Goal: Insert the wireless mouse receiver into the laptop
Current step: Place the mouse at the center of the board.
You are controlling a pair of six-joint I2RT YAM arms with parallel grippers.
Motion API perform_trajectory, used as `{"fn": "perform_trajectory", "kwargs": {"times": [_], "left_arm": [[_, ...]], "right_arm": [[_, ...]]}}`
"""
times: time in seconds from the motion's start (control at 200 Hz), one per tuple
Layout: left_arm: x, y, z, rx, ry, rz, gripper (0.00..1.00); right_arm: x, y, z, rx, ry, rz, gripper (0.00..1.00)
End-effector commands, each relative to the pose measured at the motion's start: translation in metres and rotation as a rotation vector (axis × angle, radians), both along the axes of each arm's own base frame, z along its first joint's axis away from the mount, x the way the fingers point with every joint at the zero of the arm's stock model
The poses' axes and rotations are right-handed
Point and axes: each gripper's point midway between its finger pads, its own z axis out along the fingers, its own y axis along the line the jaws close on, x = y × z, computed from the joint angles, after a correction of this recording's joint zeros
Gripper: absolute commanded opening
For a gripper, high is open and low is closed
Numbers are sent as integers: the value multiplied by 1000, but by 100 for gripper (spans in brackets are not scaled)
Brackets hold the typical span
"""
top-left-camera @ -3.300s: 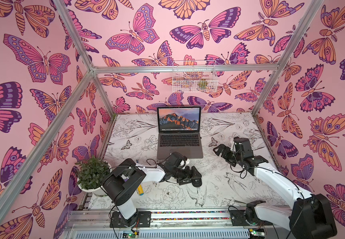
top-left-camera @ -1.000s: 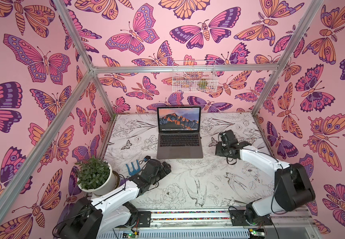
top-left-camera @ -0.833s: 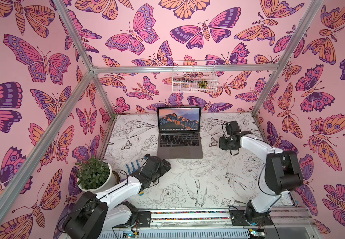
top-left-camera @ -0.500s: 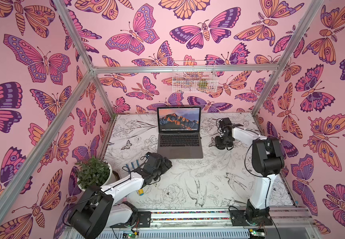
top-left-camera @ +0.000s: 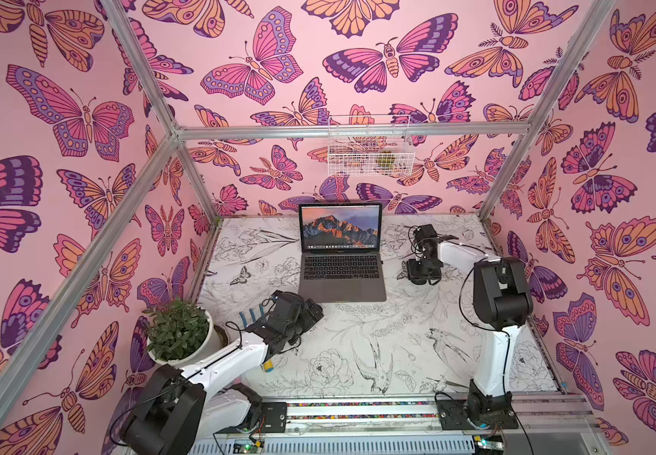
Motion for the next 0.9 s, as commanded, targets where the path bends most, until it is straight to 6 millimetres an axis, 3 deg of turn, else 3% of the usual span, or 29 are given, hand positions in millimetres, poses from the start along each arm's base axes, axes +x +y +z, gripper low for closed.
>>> {"fn": "perform_trajectory", "kwargs": {"times": [0.0, 0.12, 0.325, 0.456, 0.581, 0.686, 0.776, 0.896], "left_arm": [[-5, 15, -2, 49, 11, 10, 100], [5, 23, 17, 76, -41, -11, 100], [25, 69, 51, 241, -130, 48, 100], [33, 88, 77, 322, -209, 68, 100], [30, 117, 91, 471, -241, 124, 100], [25, 132, 100, 575, -258, 129, 100], [18, 152, 103, 693, -253, 164, 100], [10, 175, 104, 848, -238, 196, 100]], "right_arm": [[4, 0, 18, 1, -51, 8, 79], [-1, -1, 50, 21, -164, 13, 100], [-20, -28, 105, -25, -430, -80, 99], [-44, -76, 139, -156, -683, -262, 99], [-71, -124, 137, -258, -807, -420, 99], [-87, -149, 115, -310, -760, -476, 99], [-88, -151, 96, -287, -730, -450, 99], [-78, -132, 85, -188, -790, -361, 99]]}}
